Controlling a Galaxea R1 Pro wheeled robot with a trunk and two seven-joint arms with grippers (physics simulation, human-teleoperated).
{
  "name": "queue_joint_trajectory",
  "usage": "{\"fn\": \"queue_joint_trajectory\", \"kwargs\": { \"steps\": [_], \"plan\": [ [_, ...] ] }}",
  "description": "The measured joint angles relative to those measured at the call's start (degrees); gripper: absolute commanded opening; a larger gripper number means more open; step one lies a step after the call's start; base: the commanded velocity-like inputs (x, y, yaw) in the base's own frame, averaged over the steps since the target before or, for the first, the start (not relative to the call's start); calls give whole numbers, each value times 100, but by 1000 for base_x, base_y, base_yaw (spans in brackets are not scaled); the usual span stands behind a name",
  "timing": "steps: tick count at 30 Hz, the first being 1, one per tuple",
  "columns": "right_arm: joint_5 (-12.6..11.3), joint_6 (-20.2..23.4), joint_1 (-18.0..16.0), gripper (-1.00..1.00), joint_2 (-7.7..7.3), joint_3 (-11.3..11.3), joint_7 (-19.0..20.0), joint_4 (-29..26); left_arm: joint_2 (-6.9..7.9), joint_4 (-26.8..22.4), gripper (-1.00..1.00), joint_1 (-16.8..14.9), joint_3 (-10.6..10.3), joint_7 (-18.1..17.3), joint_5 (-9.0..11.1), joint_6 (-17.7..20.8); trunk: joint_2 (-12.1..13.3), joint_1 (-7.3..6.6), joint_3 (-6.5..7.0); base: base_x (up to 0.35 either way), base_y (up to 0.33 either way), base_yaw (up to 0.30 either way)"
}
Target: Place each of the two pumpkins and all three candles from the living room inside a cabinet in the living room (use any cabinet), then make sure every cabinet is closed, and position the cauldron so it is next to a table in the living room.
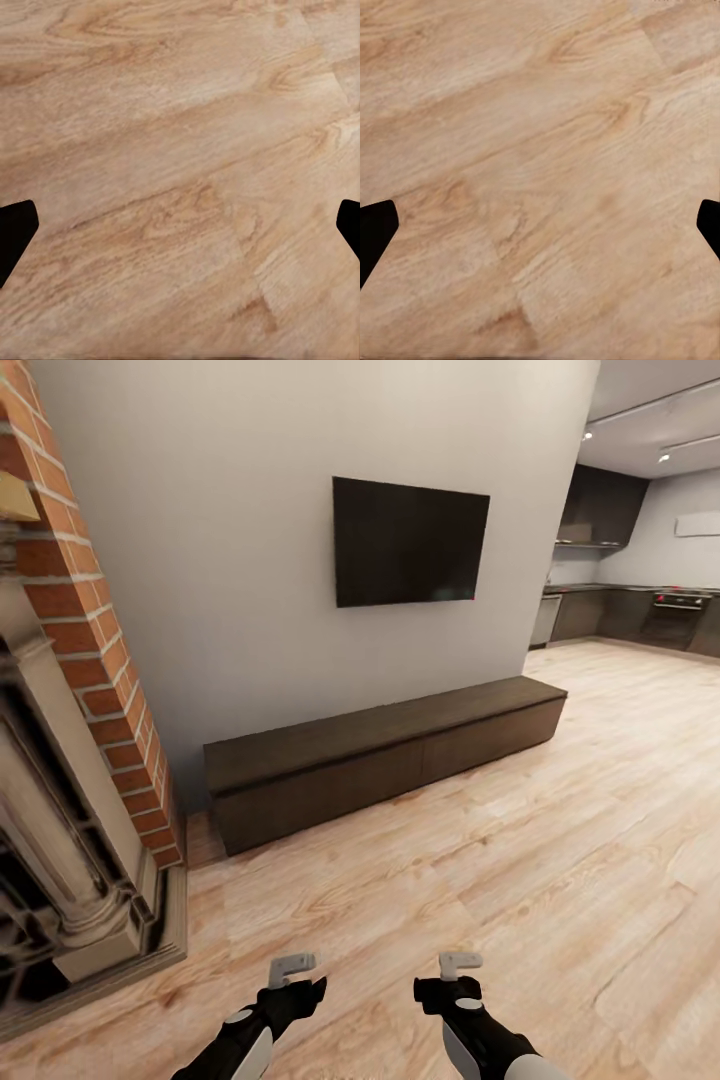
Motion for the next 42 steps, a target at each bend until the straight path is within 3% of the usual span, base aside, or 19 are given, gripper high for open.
{"fn": "queue_joint_trajectory", "kwargs": {
  "steps": [17, 42],
  "plan": [
    [0, -8, 0, 100, 0, 0, -1, 7, 0, 1, 100, 1, -2, 0, 0, -2, 0, -1, -53, -65, -204, 267],
    [21, -10, 0, 100, -1, 8, 2, -29, -1, 3, 100, -3, 30, 0, 0, -1, 0, -3, -60, 26, -20, 14]
  ]
}}
